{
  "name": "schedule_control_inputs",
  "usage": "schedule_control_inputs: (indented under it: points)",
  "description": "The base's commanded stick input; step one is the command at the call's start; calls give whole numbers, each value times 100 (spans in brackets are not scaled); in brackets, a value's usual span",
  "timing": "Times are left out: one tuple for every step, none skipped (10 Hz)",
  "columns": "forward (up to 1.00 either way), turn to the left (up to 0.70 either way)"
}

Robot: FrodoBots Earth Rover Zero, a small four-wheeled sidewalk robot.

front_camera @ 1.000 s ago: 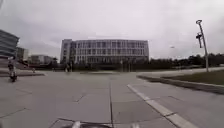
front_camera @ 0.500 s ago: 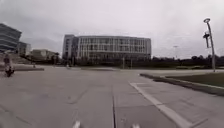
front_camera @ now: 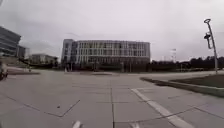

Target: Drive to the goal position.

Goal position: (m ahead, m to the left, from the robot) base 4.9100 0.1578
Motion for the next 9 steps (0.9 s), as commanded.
schedule_control_inputs:
  points:
    - [70,0]
    - [70,0]
    - [70,0]
    - [70,0]
    - [70,0]
    - [70,0]
    - [70,0]
    - [70,0]
    - [70,0]
